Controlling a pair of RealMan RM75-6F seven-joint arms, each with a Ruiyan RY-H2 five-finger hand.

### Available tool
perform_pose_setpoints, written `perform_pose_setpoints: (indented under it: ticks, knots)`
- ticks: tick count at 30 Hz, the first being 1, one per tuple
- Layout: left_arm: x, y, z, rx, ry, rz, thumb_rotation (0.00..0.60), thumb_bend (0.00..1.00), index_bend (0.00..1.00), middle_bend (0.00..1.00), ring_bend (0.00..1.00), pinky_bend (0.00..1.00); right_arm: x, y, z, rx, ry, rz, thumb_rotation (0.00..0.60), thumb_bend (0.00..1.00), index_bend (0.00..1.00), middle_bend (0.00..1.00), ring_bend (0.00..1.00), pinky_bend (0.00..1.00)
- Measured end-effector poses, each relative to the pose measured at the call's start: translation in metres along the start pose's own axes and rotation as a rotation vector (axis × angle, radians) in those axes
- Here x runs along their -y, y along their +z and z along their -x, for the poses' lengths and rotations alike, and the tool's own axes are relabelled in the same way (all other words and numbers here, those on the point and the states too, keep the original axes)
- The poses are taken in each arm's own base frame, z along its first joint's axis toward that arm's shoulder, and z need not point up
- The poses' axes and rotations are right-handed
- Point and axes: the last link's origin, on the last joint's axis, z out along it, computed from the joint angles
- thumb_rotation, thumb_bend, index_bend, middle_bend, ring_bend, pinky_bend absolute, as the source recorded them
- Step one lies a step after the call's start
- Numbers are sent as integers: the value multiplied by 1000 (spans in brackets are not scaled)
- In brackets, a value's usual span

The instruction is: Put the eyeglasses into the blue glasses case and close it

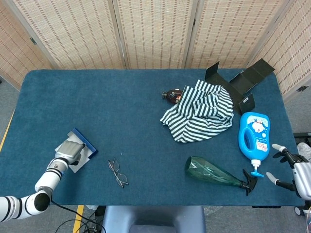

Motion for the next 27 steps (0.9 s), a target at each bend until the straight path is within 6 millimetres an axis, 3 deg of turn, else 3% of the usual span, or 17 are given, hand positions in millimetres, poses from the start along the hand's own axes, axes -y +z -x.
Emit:
perform_pose_setpoints:
  ticks: [12,21,24,27]
  knots:
    - [-40,31,-38,-104,-14,51,600,692,225,1000,962,993,-2,-5,-4,-14,0,10,600,187,183,412,479,362]
    - [-32,22,-47,-213,-20,54,600,687,214,1000,946,990,-3,-4,-3,-10,2,11,600,187,183,412,480,362]
    - [-27,19,-44,-253,1,58,600,605,232,997,942,986,-2,-2,-1,-5,4,7,600,186,183,412,480,362]
    - [-23,20,-41,-298,27,63,600,447,284,994,939,984,-2,0,0,0,5,3,600,186,183,412,480,362]
